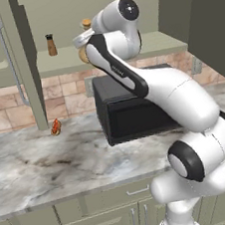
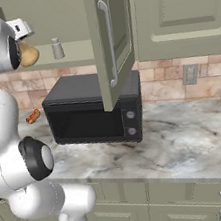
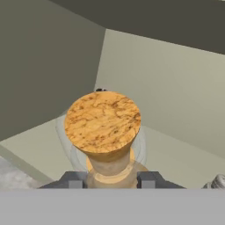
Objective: Pick the shaker and oil and vinegar bottle from the counter and place them in the cabinet.
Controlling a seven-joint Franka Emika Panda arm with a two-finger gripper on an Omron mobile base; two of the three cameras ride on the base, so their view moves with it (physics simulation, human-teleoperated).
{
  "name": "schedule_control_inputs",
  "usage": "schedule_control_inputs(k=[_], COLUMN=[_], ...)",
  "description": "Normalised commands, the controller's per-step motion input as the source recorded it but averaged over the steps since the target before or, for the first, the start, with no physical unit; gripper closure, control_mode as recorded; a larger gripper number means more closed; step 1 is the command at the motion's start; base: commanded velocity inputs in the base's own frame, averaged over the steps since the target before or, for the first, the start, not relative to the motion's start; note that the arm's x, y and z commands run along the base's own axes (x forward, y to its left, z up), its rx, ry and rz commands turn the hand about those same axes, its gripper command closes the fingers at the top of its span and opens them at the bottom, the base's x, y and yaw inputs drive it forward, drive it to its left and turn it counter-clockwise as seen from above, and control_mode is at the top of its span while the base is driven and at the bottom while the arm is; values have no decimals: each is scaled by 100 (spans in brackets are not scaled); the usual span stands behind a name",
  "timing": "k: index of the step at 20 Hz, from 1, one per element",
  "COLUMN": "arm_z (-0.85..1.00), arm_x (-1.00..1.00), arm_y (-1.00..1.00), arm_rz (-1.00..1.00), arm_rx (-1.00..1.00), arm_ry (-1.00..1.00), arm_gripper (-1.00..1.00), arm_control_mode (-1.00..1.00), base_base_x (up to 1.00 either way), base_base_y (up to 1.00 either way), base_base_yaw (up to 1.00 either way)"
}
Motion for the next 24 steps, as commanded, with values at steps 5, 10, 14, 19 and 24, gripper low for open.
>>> schedule_control_inputs(k=[5,10,14,19,24], arm_z=[0,0,-2,-9,-22], arm_x=[42,44,39,33,25], arm_y=[15,10,8,7,6], arm_rz=[0,0,0,0,0], arm_rx=[0,0,2,3,2], arm_ry=[0,0,0,2,4], arm_gripper=[100,100,100,100,100], arm_control_mode=[-100,-100,-100,-100,-100], base_base_x=[0,0,0,0,0], base_base_y=[0,0,0,0,0], base_base_yaw=[0,0,0,0,0])
